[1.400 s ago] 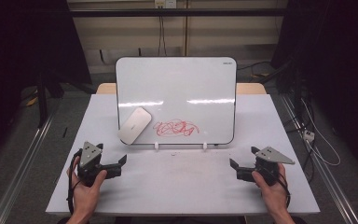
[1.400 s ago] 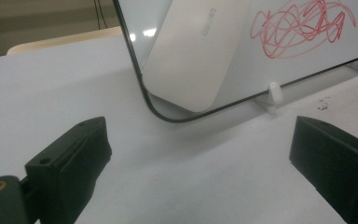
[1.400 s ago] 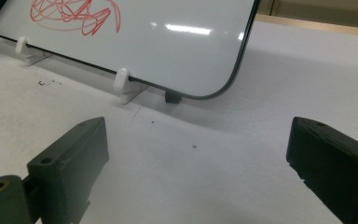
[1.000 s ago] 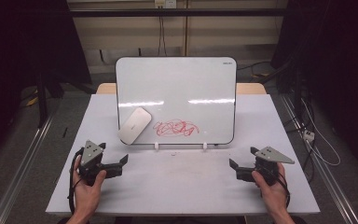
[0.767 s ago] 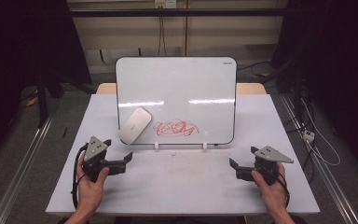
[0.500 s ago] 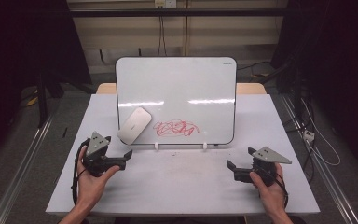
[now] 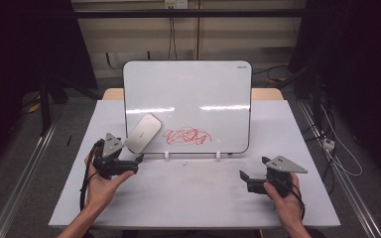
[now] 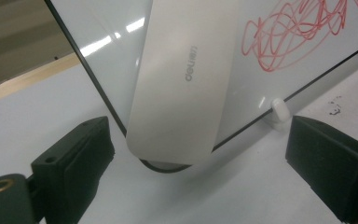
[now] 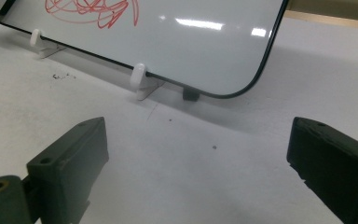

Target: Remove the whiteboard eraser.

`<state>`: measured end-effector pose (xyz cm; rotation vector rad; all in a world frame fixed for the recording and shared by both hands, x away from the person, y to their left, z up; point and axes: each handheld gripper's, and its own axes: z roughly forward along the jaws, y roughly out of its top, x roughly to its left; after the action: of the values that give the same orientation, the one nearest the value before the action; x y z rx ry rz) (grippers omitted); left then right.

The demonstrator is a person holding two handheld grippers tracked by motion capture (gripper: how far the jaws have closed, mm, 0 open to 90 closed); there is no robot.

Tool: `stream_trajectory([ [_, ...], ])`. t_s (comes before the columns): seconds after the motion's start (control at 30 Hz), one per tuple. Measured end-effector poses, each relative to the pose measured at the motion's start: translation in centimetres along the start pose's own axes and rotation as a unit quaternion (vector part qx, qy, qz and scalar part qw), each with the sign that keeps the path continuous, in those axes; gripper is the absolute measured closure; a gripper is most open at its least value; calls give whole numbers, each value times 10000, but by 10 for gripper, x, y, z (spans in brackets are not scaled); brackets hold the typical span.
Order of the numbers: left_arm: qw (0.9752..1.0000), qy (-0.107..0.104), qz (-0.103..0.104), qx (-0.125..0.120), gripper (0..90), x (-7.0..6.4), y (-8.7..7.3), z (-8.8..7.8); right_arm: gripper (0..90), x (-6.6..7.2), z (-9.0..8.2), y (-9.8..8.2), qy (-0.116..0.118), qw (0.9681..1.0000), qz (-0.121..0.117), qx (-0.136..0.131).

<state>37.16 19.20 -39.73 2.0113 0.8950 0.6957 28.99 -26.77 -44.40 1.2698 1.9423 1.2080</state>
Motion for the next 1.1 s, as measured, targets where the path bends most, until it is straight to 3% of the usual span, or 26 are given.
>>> stream_trajectory([
  [0.13,9996,159,225,14,100,0,7,5,52,0,2,0,41,10000,-7,23],
  [0.37,9987,213,455,47,116,-4,23,23,53,0,2,0,56,10000,-21,25],
  [0.63,9984,239,505,7,174,0,31,36,54,0,1,0,67,10000,-49,5],
  [0.7,9975,336,614,-32,180,-8,34,42,54,0,1,0,68,10000,-33,16],
  [0.83,9949,402,913,155,206,-15,38,48,55,0,2,0,78,10000,-57,12],
  [1.07,9933,584,960,287,268,-16,35,53,55,0,1,0,88,9999,-50,13],
  [1.1,9922,612,1040,322,285,-15,35,53,55,0,1,0,84,10000,-46,13],
])
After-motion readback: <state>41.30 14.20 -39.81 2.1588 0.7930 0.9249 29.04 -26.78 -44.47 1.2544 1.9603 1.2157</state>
